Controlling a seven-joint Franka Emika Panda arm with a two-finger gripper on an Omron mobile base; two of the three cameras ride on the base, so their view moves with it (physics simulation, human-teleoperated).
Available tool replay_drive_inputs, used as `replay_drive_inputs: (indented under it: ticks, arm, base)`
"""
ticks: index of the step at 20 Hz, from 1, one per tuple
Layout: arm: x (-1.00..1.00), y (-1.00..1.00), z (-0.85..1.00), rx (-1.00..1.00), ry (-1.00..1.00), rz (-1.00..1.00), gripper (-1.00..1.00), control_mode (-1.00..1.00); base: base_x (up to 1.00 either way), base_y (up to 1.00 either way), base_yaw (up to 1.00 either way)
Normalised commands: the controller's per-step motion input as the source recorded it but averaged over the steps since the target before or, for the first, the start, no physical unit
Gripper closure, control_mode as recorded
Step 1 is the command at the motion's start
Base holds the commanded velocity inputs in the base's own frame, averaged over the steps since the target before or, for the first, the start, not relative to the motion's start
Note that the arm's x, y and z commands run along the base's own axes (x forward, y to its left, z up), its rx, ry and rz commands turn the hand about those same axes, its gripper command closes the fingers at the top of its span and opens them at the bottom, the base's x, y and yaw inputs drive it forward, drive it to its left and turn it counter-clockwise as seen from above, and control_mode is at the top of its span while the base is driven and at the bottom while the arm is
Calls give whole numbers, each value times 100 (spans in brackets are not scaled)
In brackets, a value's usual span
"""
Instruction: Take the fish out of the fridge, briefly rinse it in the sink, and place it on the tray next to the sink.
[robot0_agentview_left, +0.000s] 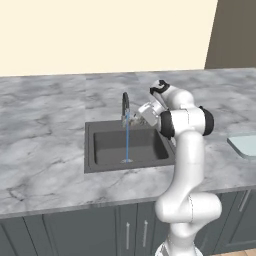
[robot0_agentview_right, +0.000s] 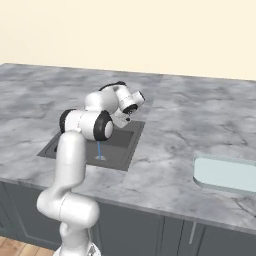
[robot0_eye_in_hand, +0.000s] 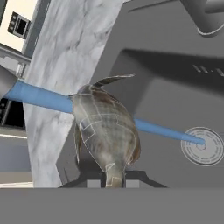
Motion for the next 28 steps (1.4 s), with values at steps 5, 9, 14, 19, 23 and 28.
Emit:
replay_drive_inputs:
  ticks: [5, 9, 14, 19, 23, 28]
  arm:
    - [6, 0, 0, 0, 0, -11, 100, -100]
    - [-65, 0, -5, 0, 0, 0, 100, -100]
    - [-100, 0, -2, 0, 0, 0, 100, -100]
    - [-100, 0, 5, 0, -9, -1, 100, -100]
    - [-100, -1, 39, -9, -10, -16, 100, -100]
    - [-100, -4, 64, -21, -4, -36, 100, -100]
  base:
    - [0, 0, 0]
    - [0, 0, 0]
    - [0, 0, 0]
    - [0, 0, 0]
    - [0, 0, 0]
    - [0, 0, 0]
